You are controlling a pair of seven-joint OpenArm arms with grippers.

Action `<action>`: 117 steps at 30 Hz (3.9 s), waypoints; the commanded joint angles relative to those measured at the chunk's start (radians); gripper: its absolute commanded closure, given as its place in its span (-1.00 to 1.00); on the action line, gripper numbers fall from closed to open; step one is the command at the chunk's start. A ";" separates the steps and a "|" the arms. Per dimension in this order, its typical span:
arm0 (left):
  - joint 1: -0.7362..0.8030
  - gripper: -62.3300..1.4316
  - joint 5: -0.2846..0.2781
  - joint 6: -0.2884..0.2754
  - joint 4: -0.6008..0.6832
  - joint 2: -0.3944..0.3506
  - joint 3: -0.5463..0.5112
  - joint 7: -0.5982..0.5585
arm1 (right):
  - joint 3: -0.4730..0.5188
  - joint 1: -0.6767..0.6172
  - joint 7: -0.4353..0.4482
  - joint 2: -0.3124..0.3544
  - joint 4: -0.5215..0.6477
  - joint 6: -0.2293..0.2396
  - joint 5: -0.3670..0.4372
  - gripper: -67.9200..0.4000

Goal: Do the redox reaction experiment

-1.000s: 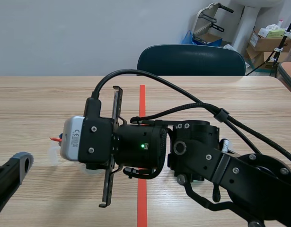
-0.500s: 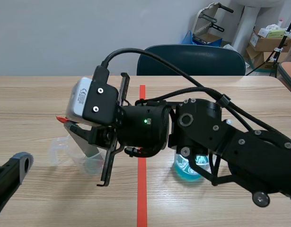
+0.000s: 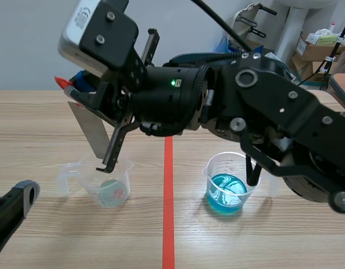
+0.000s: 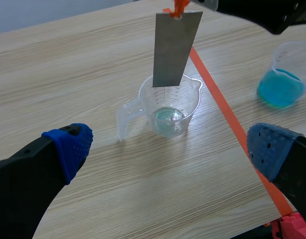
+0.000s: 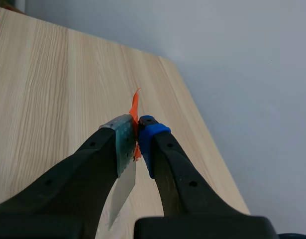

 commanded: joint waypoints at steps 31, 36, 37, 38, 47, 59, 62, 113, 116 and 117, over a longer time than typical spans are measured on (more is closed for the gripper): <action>-0.003 -1.00 -0.003 -0.002 0.017 0.008 0.005 -0.013 | 0.083 0.175 -0.561 -0.002 0.285 0.004 0.475 0.96; -0.003 -1.00 -0.003 -0.002 0.017 0.008 0.005 -0.013 | 0.083 0.178 -0.570 -0.002 0.285 0.004 0.481 0.96; -0.003 -1.00 -0.003 -0.002 0.017 0.008 0.005 -0.013 | 0.083 0.178 -0.570 -0.002 0.285 0.004 0.481 0.96; -0.003 -1.00 -0.003 -0.002 0.017 0.008 0.005 -0.013 | 0.083 0.178 -0.569 0.000 0.285 0.004 0.481 0.96; -0.003 -1.00 -0.003 -0.002 0.017 0.008 0.005 -0.013 | 0.083 0.178 -0.573 0.000 0.285 0.004 0.481 0.96; -0.003 -1.00 -0.003 -0.002 0.017 0.008 0.005 -0.013 | 0.083 0.178 -0.573 0.000 0.285 0.004 0.481 0.96; -0.003 -1.00 -0.003 -0.002 0.017 0.008 0.005 -0.013 | 0.083 0.178 -0.573 0.000 0.285 0.004 0.481 0.96; -0.003 -1.00 -0.003 -0.002 0.017 0.008 0.005 -0.012 | 0.083 0.178 -0.573 0.000 0.285 0.004 0.481 0.96; -0.003 -1.00 -0.003 -0.002 0.017 0.008 0.005 -0.010 | 0.083 0.178 -0.573 0.000 0.285 0.004 0.481 0.96; -0.003 -1.00 -0.003 -0.002 0.017 0.008 0.005 -0.010 | 0.083 0.178 -0.573 0.000 0.285 0.004 0.481 0.96</action>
